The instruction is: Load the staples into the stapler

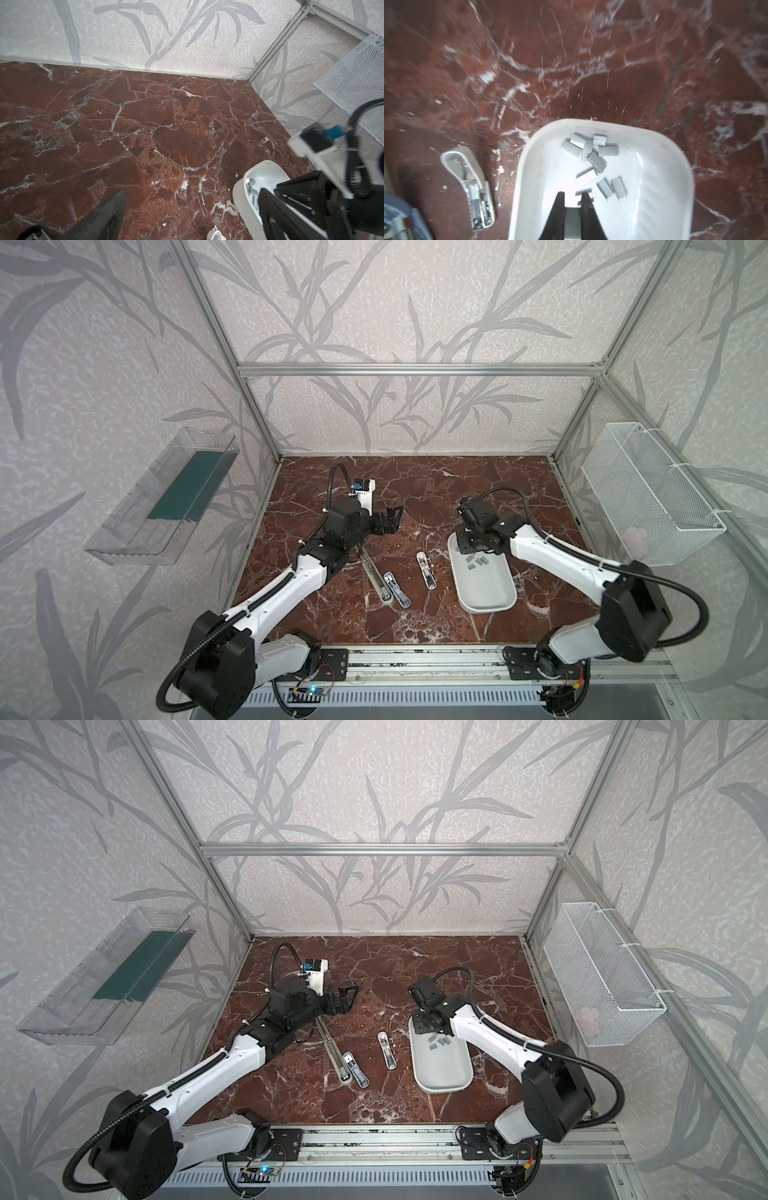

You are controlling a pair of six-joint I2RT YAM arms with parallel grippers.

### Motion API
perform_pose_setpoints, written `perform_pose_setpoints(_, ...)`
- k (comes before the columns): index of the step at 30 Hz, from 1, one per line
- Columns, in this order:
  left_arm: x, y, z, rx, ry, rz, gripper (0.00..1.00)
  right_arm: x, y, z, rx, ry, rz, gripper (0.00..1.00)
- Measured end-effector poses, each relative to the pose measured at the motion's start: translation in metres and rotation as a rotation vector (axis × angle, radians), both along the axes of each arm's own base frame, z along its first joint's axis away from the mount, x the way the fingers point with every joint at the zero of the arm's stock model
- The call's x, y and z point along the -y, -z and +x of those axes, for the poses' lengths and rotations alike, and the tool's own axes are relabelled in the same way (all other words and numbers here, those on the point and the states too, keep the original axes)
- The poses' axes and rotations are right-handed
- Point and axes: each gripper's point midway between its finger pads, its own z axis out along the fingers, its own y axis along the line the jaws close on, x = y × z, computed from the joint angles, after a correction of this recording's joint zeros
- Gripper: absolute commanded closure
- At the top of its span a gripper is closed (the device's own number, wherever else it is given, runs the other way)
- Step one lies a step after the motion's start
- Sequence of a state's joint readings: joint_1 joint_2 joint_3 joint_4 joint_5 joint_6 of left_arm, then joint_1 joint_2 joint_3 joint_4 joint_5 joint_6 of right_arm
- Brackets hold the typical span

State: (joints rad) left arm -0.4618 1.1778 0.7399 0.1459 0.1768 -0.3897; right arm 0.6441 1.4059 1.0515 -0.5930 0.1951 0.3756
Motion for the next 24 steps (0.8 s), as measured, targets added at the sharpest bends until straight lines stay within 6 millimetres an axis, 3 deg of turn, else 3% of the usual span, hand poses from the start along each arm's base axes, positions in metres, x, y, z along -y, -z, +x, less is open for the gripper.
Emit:
perform_pose_setpoints(3, -0.001, 0.006, -0.002, -0.027, -0.005, -0.008, 0.0, -0.017, -0.037, -0.012, 0.133, -0.06, 0.064, 0.85)
perform_pose_setpoints(6, -0.002, 0.017, -0.004, -0.07, -0.005, -0.016, 0.01, -0.047, -0.045, -0.034, 0.204, -0.157, 0.1, 0.85)
perform_pose_setpoints(10, -0.003, 0.036, -0.002, -0.141, -0.01, -0.033, 0.01, -0.08, -0.02, -0.055, 0.199, -0.26, 0.098, 0.86)
perform_pose_setpoints(16, -0.012, 0.083, -0.009, -0.265, -0.014, -0.042, 0.01, -0.104, 0.032, -0.057, 0.129, -0.279, 0.033, 0.91)
perform_pose_setpoints(21, -0.01, 0.092, -0.015, -0.274, 0.005, -0.06, 0.01, -0.111, 0.065, -0.062, 0.078, -0.263, -0.014, 0.93)
perform_pose_setpoints(24, -0.007, 0.091, -0.015, -0.267, 0.017, -0.07, 0.01, -0.115, 0.07, -0.066, 0.066, -0.257, -0.008, 0.93)
